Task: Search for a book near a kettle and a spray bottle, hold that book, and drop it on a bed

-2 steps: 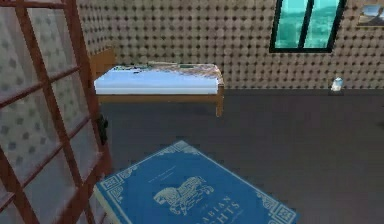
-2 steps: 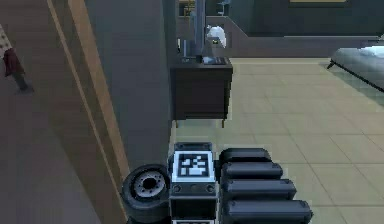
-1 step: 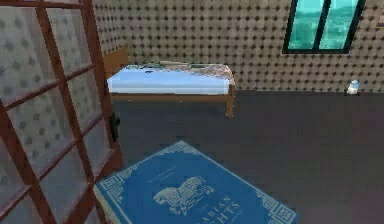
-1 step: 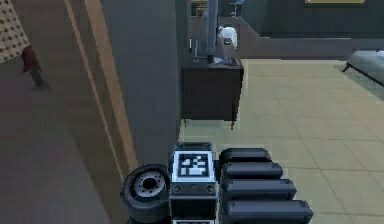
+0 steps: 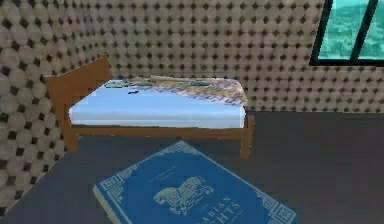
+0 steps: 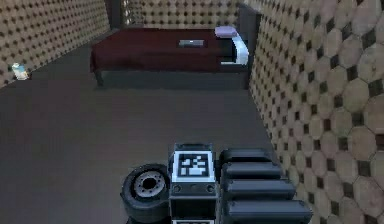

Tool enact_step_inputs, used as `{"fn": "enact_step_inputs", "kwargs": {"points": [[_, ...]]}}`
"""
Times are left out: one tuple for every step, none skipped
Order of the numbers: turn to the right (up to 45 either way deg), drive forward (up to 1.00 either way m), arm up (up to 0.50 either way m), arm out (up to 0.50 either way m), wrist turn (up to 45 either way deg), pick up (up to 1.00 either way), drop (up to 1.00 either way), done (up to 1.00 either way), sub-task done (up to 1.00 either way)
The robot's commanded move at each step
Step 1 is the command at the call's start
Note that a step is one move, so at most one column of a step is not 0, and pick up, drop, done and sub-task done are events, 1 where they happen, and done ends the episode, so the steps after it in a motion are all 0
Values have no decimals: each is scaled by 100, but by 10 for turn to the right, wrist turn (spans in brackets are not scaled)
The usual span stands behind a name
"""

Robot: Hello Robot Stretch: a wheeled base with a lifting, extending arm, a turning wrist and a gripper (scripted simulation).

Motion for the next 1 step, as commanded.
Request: {"fn": "enact_step_inputs", "kwargs": {"points": [[-90, 0, 0, 0, 0, 0, 0, 0, 0]]}}
